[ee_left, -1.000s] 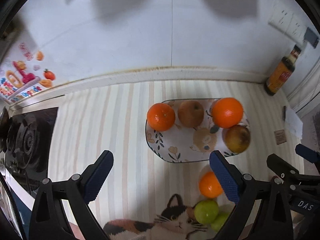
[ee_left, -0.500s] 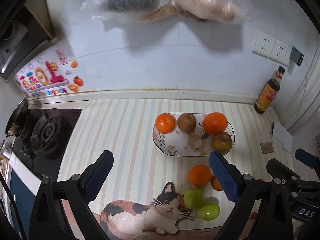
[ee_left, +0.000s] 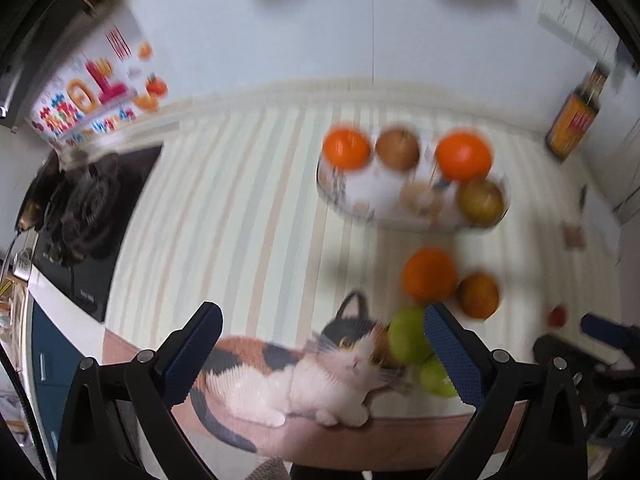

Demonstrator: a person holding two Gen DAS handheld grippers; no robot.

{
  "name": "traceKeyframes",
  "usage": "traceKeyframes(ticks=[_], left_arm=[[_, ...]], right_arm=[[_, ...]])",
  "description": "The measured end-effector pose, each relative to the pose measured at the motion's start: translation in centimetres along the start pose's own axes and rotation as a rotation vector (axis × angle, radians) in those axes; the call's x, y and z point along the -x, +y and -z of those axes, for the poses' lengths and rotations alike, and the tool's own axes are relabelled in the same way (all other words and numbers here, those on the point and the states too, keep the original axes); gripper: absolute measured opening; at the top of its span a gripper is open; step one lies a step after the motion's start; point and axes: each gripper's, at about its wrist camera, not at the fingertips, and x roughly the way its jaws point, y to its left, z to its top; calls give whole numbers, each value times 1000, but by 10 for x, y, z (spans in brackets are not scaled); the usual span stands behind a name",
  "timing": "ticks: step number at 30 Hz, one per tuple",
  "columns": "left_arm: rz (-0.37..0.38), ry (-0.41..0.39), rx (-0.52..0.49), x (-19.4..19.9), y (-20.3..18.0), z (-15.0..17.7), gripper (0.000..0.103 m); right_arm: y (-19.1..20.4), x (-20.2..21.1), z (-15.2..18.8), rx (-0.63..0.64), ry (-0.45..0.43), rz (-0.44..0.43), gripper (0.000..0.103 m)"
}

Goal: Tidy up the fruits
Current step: 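Move both open tools back toward the remaining fruit, then grasp a green apple with the right tool while the left tool grasps another green apple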

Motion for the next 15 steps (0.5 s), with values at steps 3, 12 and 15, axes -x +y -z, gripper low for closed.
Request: traceKeyframes(ticks=[3,12,15], left_arm=[[-21,81,-27,-30,-2,7,103],[32,253,-29,-77,5,14,102],[70,290,-37,-86,0,13,102]], right_arm=[[-13,-55,12,-71,147,-79,102],[-30,-150,41,-226,327,-178,82],[-27,-149,44,-193,285,-170,65]])
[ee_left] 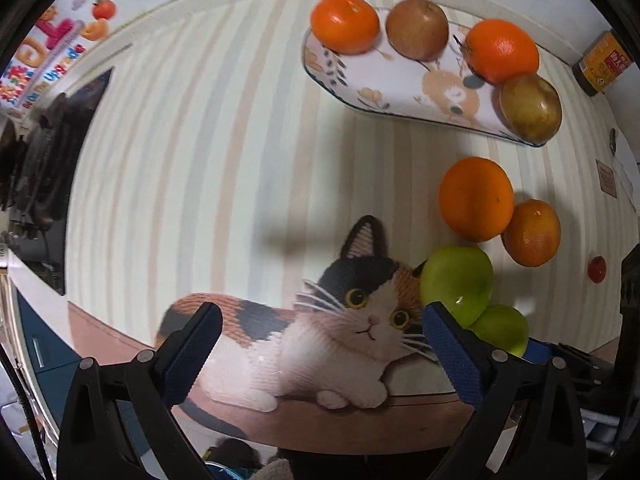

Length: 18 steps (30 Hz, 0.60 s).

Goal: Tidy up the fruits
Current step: 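Grasp a green apple with the right tool while the left tool grasps another green apple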

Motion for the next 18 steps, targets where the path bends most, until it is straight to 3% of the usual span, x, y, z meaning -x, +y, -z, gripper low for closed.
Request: traceKeyframes(ticks=[10,11,15,18], left_arm=[[174,133,-107,-33,-57,-13,100],[182,136,-122,-35,-62,-14,97],[185,149,-167,-43,-78,-13,53],[177,143,-175,-43,-76,-6,52]], right_arm=[[-29,33,6,-12,-64,101,65],[-34,33,4,-10,-53,106,65],[-41,34,2,-34,-31,77,67],[-40,39,1,-44,-42,82,73]])
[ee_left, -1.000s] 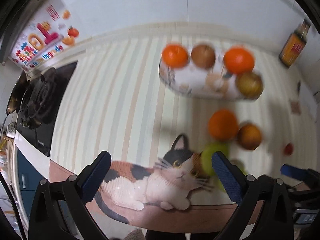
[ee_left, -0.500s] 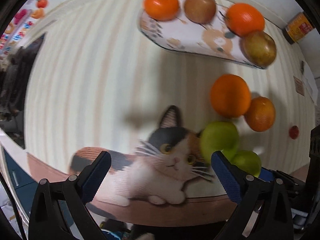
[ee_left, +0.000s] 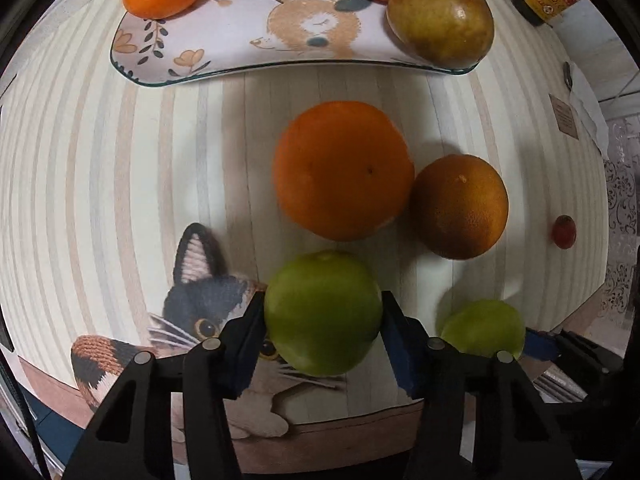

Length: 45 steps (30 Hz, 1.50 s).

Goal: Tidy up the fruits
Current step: 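Grasp a green apple with the right tool while the left tool grasps another green apple, then place the green apples on the plate with both tools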

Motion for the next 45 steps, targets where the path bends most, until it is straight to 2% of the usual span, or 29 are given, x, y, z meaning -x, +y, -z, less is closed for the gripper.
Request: traceKeyframes(ticks=[5,12,14,19,25,29,34,37,41,45], left_arm=[[-29,-5,25,4,18,22,52],[-25,-21,69,9,33,42,52],[-26,-26,74,10,35,41,52],[-19,-55,75,17,39,42,52],[19,-107,90,56,53,35,52],[77,-168,109,99,65,10,52],[112,-186,141,127,94,-54,52],[88,-161,147,121,102,-85,52],[110,-88,174,95,115,-118,52],[121,-44,186,79,119,-133,52]], right_arm=[[3,1,2,-6,6,-1,73],[0,-8,1,-7,-3,19,71],[5,-10,1,8,-19,41,66],[5,-6,0,9,-41,40,66],[23,21,-9,40,-105,1,66],[50,48,-29,79,-166,-47,66],[94,60,-76,136,-234,-72,66],[117,51,-101,159,-241,-60,66],[142,31,-129,180,-239,-32,66],[152,14,-148,184,-228,-23,66]])
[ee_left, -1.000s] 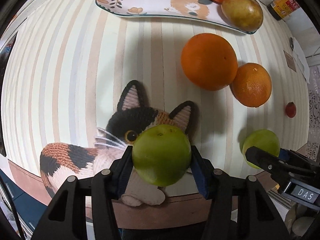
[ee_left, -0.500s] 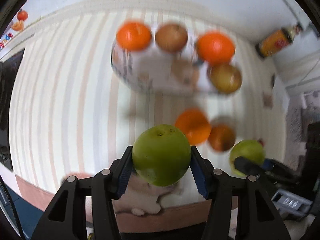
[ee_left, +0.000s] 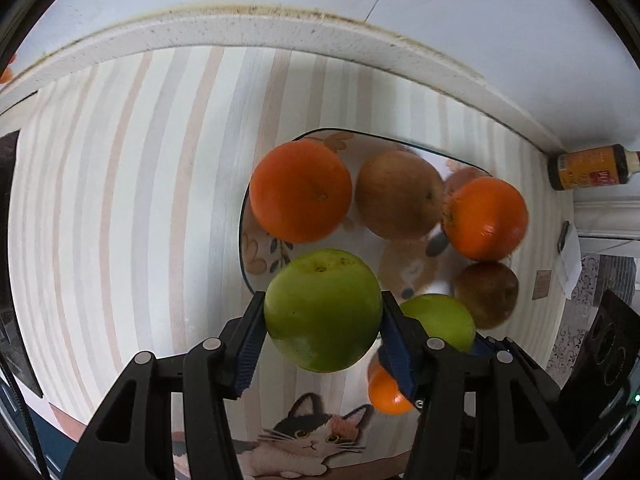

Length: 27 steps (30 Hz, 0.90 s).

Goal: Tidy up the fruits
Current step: 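Place the green apples on the plate with both tools, then move both open tools back toward the two remaining oranges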

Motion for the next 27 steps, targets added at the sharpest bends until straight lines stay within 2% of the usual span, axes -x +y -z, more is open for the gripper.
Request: traceKeyframes(ticks=[11,13,14,15,17,19,24,27], left_arm=[[-21,60,27,-23,2,-9,52],[-27,56,27,-23,1,-10,54],[-40,48,28,-22,1,-9,54],[-39,38,26,-19,1,-8,56],[-39,13,20,-12,0,-4,67],[-48,-10,11,-4,-1,2,85],[-101,-69,-12,11,-1,22,95],[-133,-109,-34,17,-4,38,95]], right_arm=[[1,-29,-8,34,53,48,67],[4,-30,-10,45,61,48,73],[7,-30,-11,47,60,48,86],[8,-28,-11,51,61,53,96],[10,-23,-10,57,61,72,96],[8,-16,-8,44,74,93,96],[-5,11,4,35,57,185,98],[-9,29,12,43,34,234,99]])
